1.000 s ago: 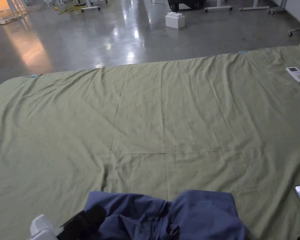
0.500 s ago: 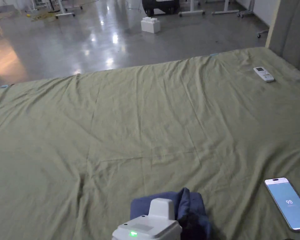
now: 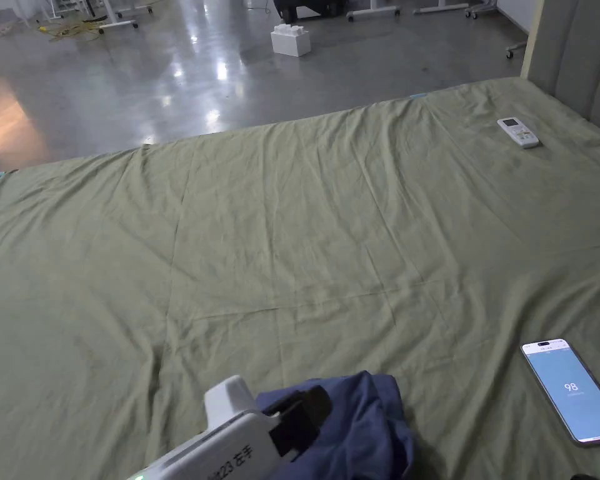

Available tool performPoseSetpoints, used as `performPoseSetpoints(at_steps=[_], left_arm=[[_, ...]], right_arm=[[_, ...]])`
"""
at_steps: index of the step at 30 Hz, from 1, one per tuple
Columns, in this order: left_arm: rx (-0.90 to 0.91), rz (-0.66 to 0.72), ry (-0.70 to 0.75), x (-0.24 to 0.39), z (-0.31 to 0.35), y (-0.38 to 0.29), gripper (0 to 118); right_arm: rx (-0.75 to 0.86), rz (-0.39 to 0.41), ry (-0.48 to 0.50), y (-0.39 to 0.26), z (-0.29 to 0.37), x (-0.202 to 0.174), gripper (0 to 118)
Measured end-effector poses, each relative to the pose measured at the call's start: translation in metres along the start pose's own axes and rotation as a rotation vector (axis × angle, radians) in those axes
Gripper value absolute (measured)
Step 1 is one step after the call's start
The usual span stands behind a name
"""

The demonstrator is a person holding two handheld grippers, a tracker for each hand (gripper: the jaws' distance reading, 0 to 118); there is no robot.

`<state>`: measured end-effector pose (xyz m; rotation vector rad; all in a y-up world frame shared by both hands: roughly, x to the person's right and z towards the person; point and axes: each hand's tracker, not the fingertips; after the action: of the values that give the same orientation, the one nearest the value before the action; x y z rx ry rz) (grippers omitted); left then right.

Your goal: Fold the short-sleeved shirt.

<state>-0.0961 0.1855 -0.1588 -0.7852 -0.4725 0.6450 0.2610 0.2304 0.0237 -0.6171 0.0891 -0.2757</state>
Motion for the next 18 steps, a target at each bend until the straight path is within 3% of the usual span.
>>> performPoseSetpoints(at_steps=[3,6,7,9,13,18], left_arm=[[-0.174,0.034,-0.056,-0.009,-0.043,-0.021,1],[-0.352,-0.041,0.139,-0.019,-0.087,-0.055,0],[-0.292,-0.084,0.078,-0.018,-0.086,-0.062,0],[-0.257,-0.148,0.107,-0.005,-0.078,-0.061,0],[-0.243,-0.125,0.096,0.011,-0.060,-0.043,0],[0.002,-0.002,-0.095,0.020,0.028,-0.019,0]], right_arm=[[-0.008,0.011,-0.007,-0.002,0.001,-0.004,0],[-0.024,0.023,-0.011,-0.004,0.003,-0.005,0],[-0.027,0.028,-0.015,-0.005,0.004,-0.006,0],[-0.042,0.033,-0.012,-0.006,0.002,-0.007,0],[-0.083,0.052,0.043,-0.007,-0.018,-0.013,0],[-0.164,0.068,0.195,0.002,-0.082,-0.044,0]])
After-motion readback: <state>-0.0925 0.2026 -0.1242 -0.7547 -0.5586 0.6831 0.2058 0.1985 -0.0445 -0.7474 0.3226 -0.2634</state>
